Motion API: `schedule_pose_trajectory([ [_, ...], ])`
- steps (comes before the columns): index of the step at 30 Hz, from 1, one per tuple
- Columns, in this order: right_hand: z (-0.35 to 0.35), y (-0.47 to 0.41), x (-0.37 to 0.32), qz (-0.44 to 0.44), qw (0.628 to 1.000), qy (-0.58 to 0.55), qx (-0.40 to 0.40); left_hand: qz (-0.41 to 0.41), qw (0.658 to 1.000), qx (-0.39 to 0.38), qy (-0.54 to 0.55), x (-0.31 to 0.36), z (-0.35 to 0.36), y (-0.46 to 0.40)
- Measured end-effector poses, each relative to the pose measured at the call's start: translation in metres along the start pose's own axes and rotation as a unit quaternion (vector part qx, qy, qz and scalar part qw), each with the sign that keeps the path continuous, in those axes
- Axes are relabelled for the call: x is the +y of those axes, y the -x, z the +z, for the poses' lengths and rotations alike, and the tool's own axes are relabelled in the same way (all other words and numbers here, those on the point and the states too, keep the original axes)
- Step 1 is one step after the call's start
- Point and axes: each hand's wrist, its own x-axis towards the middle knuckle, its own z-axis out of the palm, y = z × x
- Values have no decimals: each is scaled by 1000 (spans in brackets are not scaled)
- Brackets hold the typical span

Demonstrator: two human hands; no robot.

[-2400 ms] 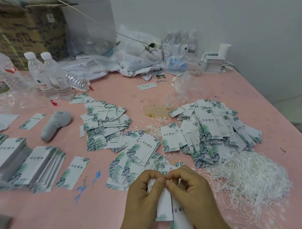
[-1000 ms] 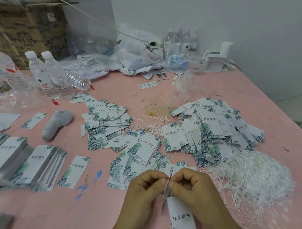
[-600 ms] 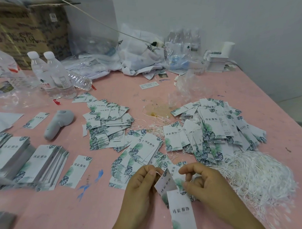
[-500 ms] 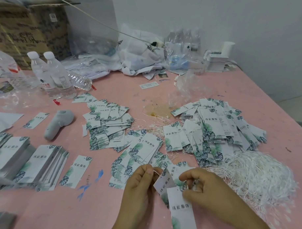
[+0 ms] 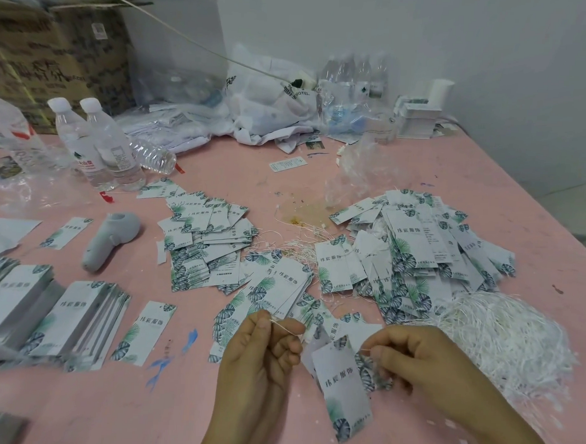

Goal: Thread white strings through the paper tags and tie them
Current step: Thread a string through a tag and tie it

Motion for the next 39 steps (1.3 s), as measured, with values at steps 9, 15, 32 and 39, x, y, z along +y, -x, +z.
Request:
schedule_pose_trajectory([
  [9,1,-2,-1,-11,935,-352,-35,10,999,1,32,9,-2,-2],
  [15,9,-3,-1,12,861,-494,-123,8,999,-9,30,10,-3,-3],
  [32,21,-1,-6,-87,899,-428,24,-5,994,-88,-60,2,5,10],
  [39,22,-2,-22,-142,955,-236,111,56,969,-146,-194,13,31,12],
])
